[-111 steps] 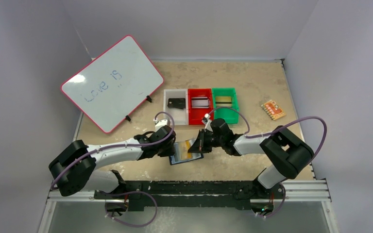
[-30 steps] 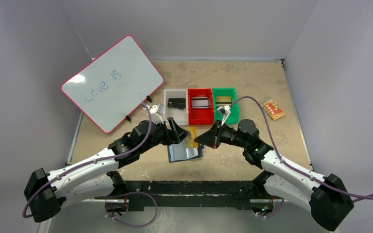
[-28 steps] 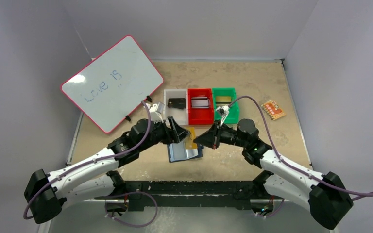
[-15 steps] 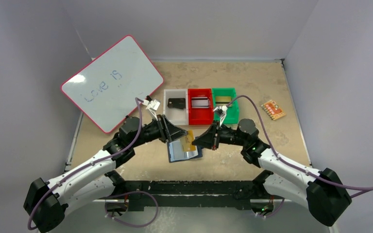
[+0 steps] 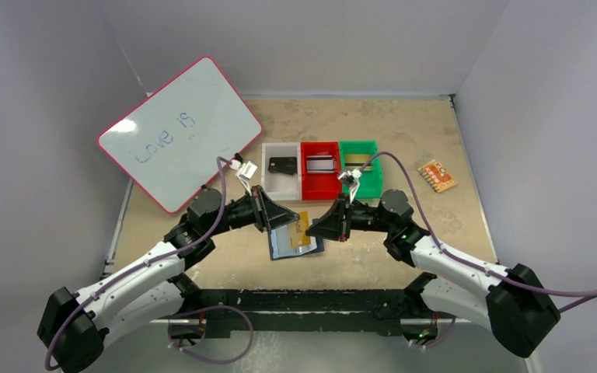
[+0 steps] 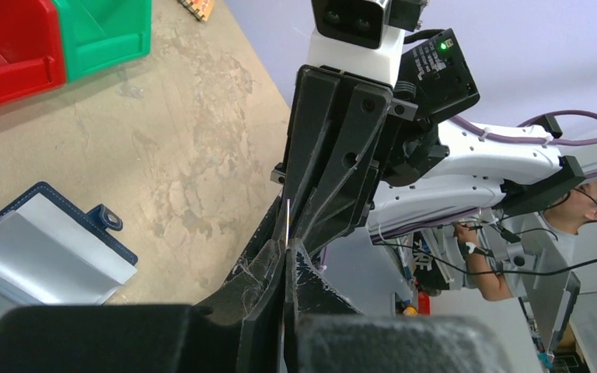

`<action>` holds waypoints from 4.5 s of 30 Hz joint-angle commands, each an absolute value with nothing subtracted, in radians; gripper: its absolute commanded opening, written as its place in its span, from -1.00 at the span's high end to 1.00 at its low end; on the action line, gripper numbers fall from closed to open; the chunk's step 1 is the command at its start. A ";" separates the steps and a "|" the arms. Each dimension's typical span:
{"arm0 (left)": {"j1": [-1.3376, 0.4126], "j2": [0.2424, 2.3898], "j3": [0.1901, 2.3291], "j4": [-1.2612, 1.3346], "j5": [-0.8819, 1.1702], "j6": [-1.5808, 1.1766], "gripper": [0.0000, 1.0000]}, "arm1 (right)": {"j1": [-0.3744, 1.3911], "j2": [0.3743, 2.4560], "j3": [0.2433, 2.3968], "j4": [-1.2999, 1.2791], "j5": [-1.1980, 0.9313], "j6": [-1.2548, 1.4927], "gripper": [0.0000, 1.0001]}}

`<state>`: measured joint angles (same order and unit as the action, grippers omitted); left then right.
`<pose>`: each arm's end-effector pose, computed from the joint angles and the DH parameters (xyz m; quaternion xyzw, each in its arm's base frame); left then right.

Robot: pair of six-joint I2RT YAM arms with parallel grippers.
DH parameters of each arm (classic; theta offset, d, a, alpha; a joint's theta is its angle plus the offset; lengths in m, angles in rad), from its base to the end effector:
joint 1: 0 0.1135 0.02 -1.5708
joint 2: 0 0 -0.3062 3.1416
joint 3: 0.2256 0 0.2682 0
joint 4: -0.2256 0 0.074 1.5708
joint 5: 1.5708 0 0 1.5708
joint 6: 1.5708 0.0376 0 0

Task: Take the credit cards out of the card holder

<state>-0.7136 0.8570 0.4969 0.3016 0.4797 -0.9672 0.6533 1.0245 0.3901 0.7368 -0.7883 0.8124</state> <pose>0.1342 -0.1391 0.3027 0.0723 0.7216 -0.6118 0.3159 0.1482 0.1470 0.2788 -0.2350 0.6393 0.6498 0.3373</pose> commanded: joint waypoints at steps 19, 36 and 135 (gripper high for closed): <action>-0.719 0.841 0.488 0.523 0.568 -1.051 1.00 | 0.649 1.039 0.452 1.078 -0.913 0.973 0.29; -0.719 0.847 0.582 0.222 0.460 -0.911 0.18 | 0.649 0.968 0.500 0.863 -0.829 0.820 1.00; -0.721 0.658 0.717 -0.600 -0.281 -0.729 -0.43 | 0.314 1.741 1.099 0.065 -0.051 -1.127 0.63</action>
<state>-0.7166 0.6521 0.6849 -0.6231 -0.2840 -0.7544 0.3195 1.7634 1.0786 0.0513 -0.0216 -1.1049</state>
